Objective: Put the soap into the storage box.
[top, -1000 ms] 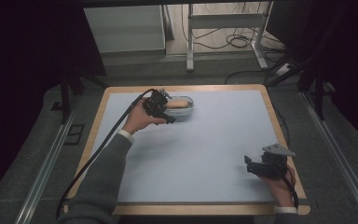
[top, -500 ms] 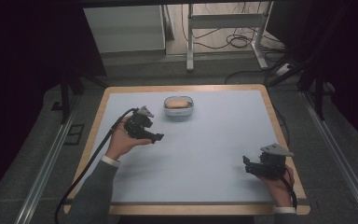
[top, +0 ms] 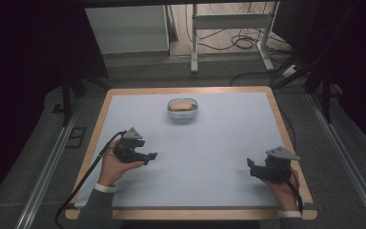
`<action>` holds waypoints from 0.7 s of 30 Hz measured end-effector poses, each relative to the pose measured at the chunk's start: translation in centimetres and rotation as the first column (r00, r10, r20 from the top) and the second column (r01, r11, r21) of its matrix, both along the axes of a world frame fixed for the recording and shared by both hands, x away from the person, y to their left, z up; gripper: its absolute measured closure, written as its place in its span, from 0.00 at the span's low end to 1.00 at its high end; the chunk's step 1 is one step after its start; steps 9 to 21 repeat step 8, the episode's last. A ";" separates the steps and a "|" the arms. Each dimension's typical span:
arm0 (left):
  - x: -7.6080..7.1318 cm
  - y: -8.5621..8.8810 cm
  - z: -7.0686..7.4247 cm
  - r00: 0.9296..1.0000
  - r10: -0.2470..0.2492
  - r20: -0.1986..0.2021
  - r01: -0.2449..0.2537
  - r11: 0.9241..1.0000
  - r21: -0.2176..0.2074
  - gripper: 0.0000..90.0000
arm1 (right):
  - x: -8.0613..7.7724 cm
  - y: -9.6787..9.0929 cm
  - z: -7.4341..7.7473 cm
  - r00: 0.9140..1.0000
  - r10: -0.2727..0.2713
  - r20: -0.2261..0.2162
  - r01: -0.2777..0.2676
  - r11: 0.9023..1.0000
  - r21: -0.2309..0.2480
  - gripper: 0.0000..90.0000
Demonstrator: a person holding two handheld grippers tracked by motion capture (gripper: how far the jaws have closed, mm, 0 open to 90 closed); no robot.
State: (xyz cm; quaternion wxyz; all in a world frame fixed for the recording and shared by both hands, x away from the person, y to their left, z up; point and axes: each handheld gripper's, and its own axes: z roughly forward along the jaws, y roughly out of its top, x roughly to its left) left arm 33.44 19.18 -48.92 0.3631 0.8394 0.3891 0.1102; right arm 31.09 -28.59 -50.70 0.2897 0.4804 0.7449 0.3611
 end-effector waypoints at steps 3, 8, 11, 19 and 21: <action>-0.1 0.3 -0.3 1.000 0.008 -0.002 -0.008 1.000 -0.006 0.28 | 0.1 0.2 0.2 0.999 0.024 0.028 -0.024 1.000 0.010 0.09; -0.4 0.7 -0.8 1.000 0.020 -0.010 -0.020 1.000 -0.011 0.27 | 0.4 0.4 0.3 0.998 0.037 0.048 -0.040 0.998 0.043 0.09; -0.4 0.7 -0.8 1.000 0.020 -0.010 -0.020 1.000 -0.011 0.27 | 0.4 0.4 0.3 0.998 0.037 0.048 -0.040 0.998 0.043 0.09; -0.4 0.7 -0.8 1.000 0.020 -0.010 -0.020 1.000 -0.011 0.27 | 0.4 0.4 0.3 0.998 0.037 0.048 -0.040 0.998 0.043 0.09; -0.4 0.7 -0.8 1.000 0.020 -0.010 -0.020 1.000 -0.011 0.27 | 0.4 0.4 0.3 0.998 0.037 0.048 -0.040 0.998 0.043 0.09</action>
